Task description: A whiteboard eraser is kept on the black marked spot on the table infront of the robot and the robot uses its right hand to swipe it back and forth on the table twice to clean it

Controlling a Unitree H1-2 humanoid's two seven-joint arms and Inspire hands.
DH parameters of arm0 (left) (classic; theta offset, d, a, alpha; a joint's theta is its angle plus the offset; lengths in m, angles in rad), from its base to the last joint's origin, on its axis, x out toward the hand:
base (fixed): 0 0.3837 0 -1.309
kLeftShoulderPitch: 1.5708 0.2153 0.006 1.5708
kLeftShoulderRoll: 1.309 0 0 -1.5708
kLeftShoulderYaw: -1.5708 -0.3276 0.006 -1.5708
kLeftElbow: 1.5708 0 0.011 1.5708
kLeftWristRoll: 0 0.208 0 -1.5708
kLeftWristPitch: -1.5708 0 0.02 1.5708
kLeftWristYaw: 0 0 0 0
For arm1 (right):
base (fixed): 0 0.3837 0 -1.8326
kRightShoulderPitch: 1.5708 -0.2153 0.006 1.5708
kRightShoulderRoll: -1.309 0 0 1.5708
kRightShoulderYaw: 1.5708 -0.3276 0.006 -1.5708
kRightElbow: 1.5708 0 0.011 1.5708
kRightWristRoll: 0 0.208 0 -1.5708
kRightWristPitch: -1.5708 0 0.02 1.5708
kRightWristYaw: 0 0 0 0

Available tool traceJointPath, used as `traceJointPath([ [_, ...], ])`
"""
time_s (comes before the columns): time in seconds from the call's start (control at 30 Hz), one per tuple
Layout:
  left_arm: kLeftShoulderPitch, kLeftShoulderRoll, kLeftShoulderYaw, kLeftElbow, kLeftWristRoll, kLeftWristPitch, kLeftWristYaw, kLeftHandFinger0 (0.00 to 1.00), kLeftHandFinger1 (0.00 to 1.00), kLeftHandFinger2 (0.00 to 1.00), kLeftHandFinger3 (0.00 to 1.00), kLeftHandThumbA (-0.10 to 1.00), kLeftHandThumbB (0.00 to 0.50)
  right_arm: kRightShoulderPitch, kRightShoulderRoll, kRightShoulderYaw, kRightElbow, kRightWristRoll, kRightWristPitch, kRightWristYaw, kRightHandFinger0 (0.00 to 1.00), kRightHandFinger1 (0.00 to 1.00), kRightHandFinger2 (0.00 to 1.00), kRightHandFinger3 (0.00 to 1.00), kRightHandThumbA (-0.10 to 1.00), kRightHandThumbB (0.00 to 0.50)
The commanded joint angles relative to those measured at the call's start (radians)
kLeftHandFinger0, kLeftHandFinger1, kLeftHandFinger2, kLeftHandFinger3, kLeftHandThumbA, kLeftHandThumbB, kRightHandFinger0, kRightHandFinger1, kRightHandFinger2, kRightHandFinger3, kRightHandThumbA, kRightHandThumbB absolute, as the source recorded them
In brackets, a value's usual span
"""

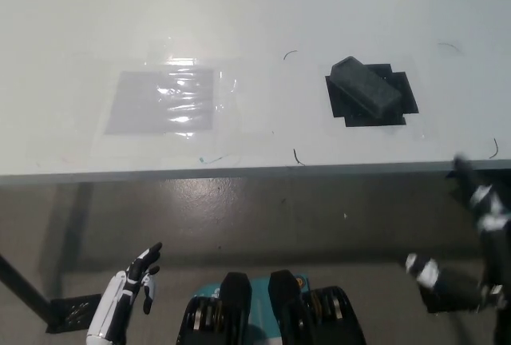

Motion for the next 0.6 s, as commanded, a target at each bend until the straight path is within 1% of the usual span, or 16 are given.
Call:
traceJointPath([
  [0.0,0.004,0.023,-0.018,-0.045,0.008,-0.114,-0.03,1.0,1.0,1.0,1.0,1.0,0.5,-0.48,-0.152,-0.113,-0.312,-0.237,0.543,0.171,1.0,1.0,1.0,1.0,0.91,0.386],
  [0.03,0.003,0.023,-0.017,-0.045,0.014,-0.112,-0.026,1.0,1.0,1.0,1.0,1.0,0.5,-0.594,-0.186,-0.094,-0.227,-0.27,0.608,0.197,1.0,1.0,1.0,1.0,0.89,0.378],
  [0.07,0.004,0.023,-0.017,-0.045,0.015,-0.11,-0.025,1.0,1.0,1.0,1.0,1.0,0.5,-0.63,-0.198,-0.086,-0.188,-0.269,0.619,0.198,1.0,1.0,1.0,1.0,0.9,0.378],
  [0.1,0.004,0.024,-0.017,-0.046,0.016,-0.108,-0.025,1.0,1.0,1.0,1.0,1.0,0.5,-0.725,-0.227,-0.062,-0.063,-0.272,0.636,0.203,1.0,1.0,1.0,1.0,0.92,0.39],
  [0.13,0.005,0.025,-0.016,-0.046,0.015,-0.108,-0.026,1.0,1.0,1.0,1.0,1.0,0.5,-0.773,-0.239,-0.046,0.002,-0.275,0.657,0.206,1.0,1.0,1.0,1.0,0.94,0.419],
  [0.2,0.008,0.025,-0.016,-0.045,0.014,-0.109,-0.027,1.0,1.0,1.0,1.0,1.0,0.5,-0.878,-0.253,-0.011,0.172,-0.282,0.665,0.197,1.0,1.0,1.0,1.0,0.93,0.418],
  [0.23,0.01,0.024,-0.016,-0.045,0.014,-0.108,-0.026,1.0,1.0,1.0,1.0,1.0,0.5,-0.913,-0.263,0.011,0.234,-0.306,0.655,0.203,1.0,1.0,1.0,1.0,0.95,0.404],
  [0.27,0.009,0.025,-0.016,-0.042,0.011,-0.109,-0.029,1.0,1.0,1.0,1.0,1.0,0.5,-0.983,-0.265,0.045,0.36,-0.317,0.646,0.201,1.0,1.0,1.0,1.0,0.96,0.408],
  [0.3,0.009,0.026,-0.016,-0.043,0.012,-0.109,-0.029,1.0,1.0,1.0,1.0,1.0,0.5,-1.017,-0.263,0.061,0.431,-0.318,0.63,0.194,1.0,1.0,1.0,1.0,0.96,0.399],
  [0.33,0.009,0.026,-0.016,-0.04,0.019,-0.114,-0.025,1.0,1.0,1.0,1.0,1.0,0.5,-1.073,-0.254,0.093,0.539,-0.332,0.622,0.188,1.0,1.0,1.0,1.0,1.0,0.456],
  [0.37,0.008,0.027,-0.016,-0.04,0.02,-0.114,-0.025,1.0,1.0,1.0,1.0,1.0,0.5,-1.079,-0.255,0.097,0.547,-0.333,0.625,0.187,1.0,1.0,1.0,1.0,1.0,0.459],
  [0.4,0.007,0.027,-0.016,-0.039,0.021,-0.115,-0.025,1.0,1.0,1.0,1.0,1.0,0.5,-1.106,-0.252,0.116,0.603,-0.35,0.615,0.177,1.0,1.0,1.0,1.0,1.0,0.484],
  [0.43,0.007,0.027,-0.016,-0.037,0.018,-0.111,-0.027,1.0,1.0,1.0,1.0,1.0,0.5,-1.158,-0.24,0.147,0.71,-0.36,0.609,0.168,1.0,1.0,1.0,1.0,1.0,0.485],
  [0.47,0.008,0.029,-0.016,-0.037,0.018,-0.108,-0.028,1.0,1.0,1.0,1.0,1.0,0.5,-1.192,-0.229,0.166,0.777,-0.364,0.61,0.163,1.0,1.0,1.0,1.0,1.0,0.466],
  [0.5,0.009,0.03,-0.016,-0.035,0.015,-0.111,-0.03,1.0,1.0,1.0,1.0,1.0,0.5,-1.228,-0.219,0.186,0.848,-0.37,0.61,0.164,1.0,1.0,1.0,1.0,1.0,0.459],
  [0.57,0.014,0.027,-0.016,-0.032,0.015,-0.12,-0.028,1.0,1.0,1.0,1.0,1.0,0.5,-1.31,-0.188,0.217,1.025,-0.356,0.592,0.145,1.0,1.0,1.0,1.0,1.0,0.478],
])
